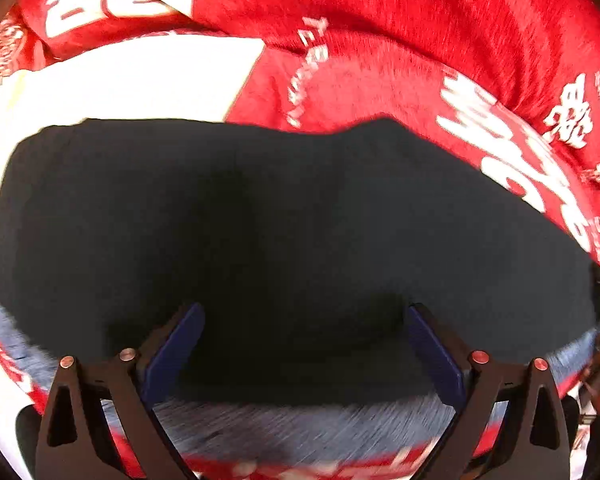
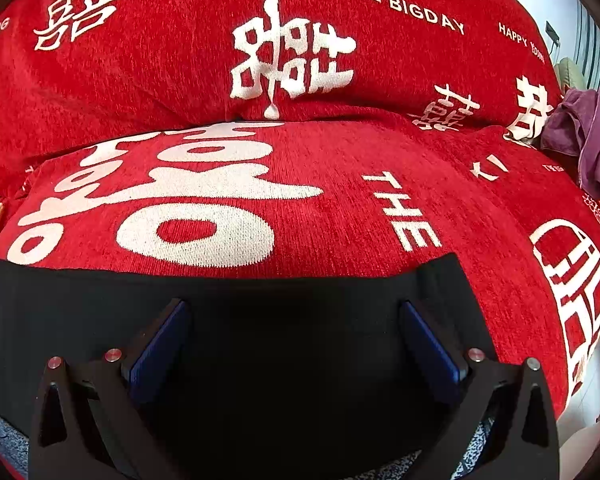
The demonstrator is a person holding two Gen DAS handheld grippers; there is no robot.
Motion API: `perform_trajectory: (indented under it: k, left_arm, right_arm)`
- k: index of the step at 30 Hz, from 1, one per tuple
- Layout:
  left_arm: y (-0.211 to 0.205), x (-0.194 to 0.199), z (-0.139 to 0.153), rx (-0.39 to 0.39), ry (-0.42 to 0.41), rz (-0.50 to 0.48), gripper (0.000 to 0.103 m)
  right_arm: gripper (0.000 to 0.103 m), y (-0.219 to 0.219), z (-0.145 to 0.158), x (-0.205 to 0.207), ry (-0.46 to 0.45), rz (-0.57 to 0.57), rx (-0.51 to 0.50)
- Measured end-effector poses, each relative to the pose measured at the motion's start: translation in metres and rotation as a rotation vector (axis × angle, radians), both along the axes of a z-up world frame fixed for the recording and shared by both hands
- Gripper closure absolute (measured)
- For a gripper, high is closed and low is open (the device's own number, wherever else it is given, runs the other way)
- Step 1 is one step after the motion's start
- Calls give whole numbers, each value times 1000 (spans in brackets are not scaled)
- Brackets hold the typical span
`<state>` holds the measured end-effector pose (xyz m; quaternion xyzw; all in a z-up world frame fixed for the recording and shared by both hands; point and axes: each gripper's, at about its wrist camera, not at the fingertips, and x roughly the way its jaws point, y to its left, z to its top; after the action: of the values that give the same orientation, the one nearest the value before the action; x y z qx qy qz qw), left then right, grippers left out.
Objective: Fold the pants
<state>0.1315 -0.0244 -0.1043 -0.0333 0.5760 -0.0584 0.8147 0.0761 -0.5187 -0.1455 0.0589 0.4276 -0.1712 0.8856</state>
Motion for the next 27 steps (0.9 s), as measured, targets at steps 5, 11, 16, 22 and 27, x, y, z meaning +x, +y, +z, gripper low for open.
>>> perform_trajectory:
  k: [5,11,16,22,27]
  left_arm:
    - [48,-35,11,96,-104,51,2]
    - [134,-48,-34,-88,94,291,2]
    - [157,-48,1,-129,-60,315,1]
    - [196,-19,-36,-72,113,487,1]
    - [197,-12,-2,-69,-16,439,1]
  right_arm:
    - [0,0,0,1,2,-1,-6]
    - [0,0,0,2,10,-3,-11]
    - [0,3,1,1,9,-25,-32]
    - [0,5,1,1,7,-37,-42]
    - [0,6,2,0,-1,-48,-51]
